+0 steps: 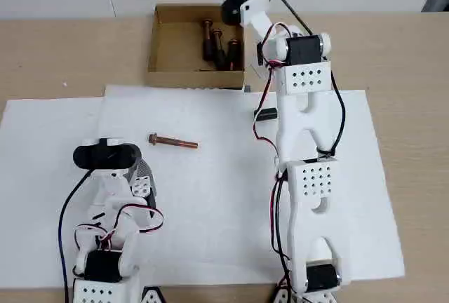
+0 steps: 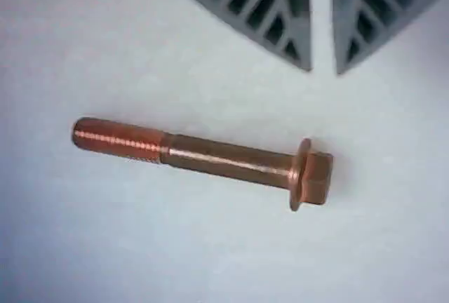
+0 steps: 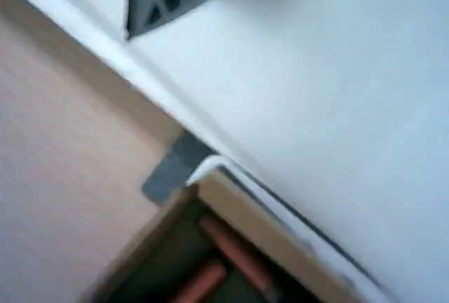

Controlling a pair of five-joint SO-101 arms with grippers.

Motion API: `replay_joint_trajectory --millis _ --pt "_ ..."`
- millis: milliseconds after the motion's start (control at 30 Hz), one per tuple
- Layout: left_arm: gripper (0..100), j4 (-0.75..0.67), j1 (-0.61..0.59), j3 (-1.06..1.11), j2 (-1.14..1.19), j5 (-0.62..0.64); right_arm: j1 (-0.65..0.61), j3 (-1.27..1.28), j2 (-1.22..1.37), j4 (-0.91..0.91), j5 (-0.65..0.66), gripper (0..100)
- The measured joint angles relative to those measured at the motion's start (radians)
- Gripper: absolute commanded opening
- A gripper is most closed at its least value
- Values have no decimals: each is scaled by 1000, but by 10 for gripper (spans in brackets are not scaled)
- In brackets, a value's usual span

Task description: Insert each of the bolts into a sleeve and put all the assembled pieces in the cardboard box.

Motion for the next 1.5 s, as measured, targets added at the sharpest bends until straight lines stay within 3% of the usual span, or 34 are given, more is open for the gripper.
replay_joint_trajectory --millis 600,933,1500 --pt "7 0 0 0 0 0 9 617 -201 2 301 137" --pt "7 0 0 0 0 0 6 643 -190 2 390 137" --pt "7 0 0 0 0 0 -17 628 -31 -81 417 132"
